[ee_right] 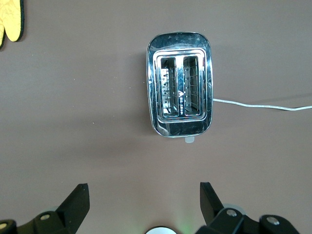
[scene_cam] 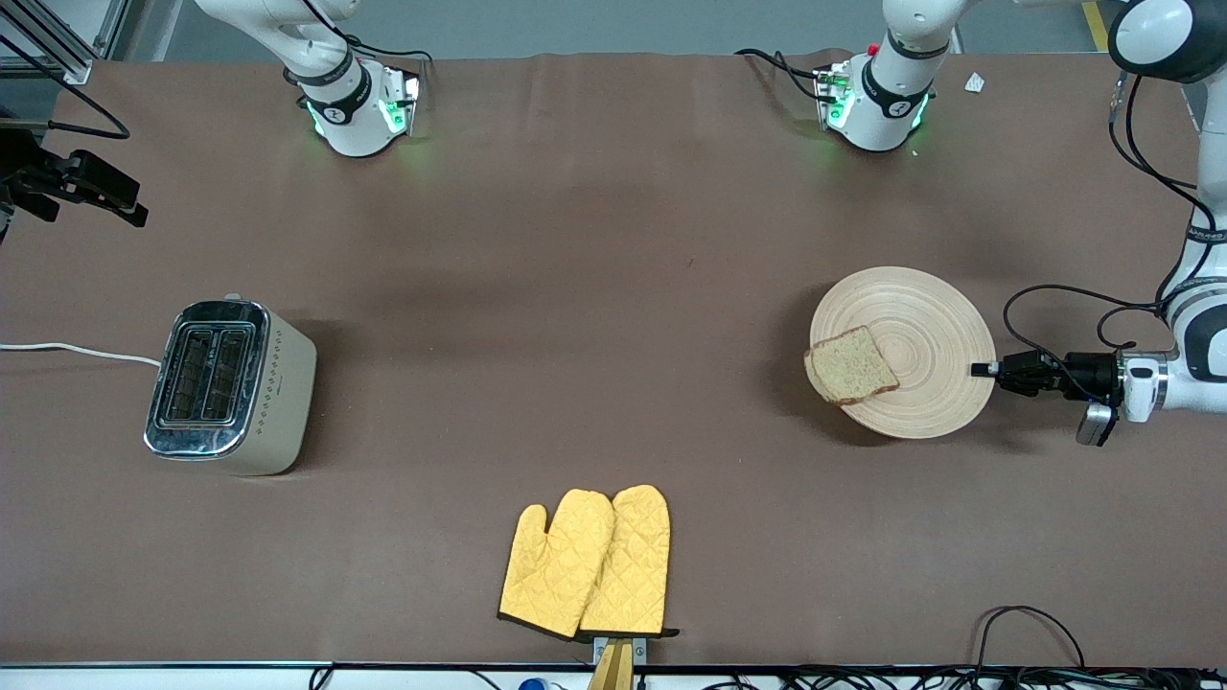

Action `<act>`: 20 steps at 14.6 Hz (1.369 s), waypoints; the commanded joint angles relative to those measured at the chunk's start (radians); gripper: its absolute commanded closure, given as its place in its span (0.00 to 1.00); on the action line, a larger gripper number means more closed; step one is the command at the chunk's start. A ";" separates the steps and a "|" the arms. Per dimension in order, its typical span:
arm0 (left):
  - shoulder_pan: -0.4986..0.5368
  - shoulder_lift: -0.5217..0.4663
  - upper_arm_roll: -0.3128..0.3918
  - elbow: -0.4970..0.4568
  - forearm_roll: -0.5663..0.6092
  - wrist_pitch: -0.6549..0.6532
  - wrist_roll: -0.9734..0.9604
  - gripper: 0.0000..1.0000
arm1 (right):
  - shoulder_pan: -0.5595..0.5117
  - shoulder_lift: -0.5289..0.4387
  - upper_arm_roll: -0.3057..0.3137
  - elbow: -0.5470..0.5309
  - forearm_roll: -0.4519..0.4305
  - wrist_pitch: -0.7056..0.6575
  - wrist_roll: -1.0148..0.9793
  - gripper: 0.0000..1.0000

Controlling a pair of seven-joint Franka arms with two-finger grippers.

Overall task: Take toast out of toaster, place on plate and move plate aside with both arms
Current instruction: 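Drag the plate with the left gripper away from the toaster, then open the left gripper and release the plate rim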

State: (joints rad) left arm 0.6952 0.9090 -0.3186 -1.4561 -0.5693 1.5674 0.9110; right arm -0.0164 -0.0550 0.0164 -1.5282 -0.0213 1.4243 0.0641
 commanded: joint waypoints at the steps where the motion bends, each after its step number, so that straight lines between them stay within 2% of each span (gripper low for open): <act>1: 0.007 0.074 -0.008 0.101 -0.004 -0.033 -0.007 0.99 | 0.001 -0.028 0.000 -0.030 -0.012 0.007 0.000 0.00; 9: -0.020 0.099 -0.011 0.120 -0.015 0.069 -0.047 0.96 | 0.003 -0.028 0.002 -0.030 -0.002 0.002 0.000 0.00; 10: -0.020 0.100 -0.011 0.118 -0.015 0.071 -0.049 0.90 | 0.003 -0.028 0.002 -0.029 -0.002 0.002 0.000 0.00; 11: -0.022 0.106 -0.011 0.118 -0.015 0.072 -0.050 0.66 | 0.003 -0.028 0.002 -0.030 -0.002 0.002 0.000 0.00; 12: -0.022 0.113 -0.011 0.118 -0.015 0.074 -0.047 0.30 | 0.003 -0.028 0.002 -0.030 0.000 0.002 0.002 0.00; 13: -0.022 0.113 -0.011 0.120 -0.015 0.074 -0.055 0.01 | 0.004 -0.028 0.002 -0.030 0.000 0.002 0.002 0.00; 20: -0.022 0.087 0.015 0.204 -0.003 0.105 -0.069 0.00 | 0.004 -0.026 0.002 -0.029 0.000 0.002 0.002 0.00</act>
State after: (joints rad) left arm 0.6757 1.0052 -0.3188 -1.2874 -0.5735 1.6760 0.8599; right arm -0.0159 -0.0550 0.0170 -1.5296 -0.0206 1.4225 0.0641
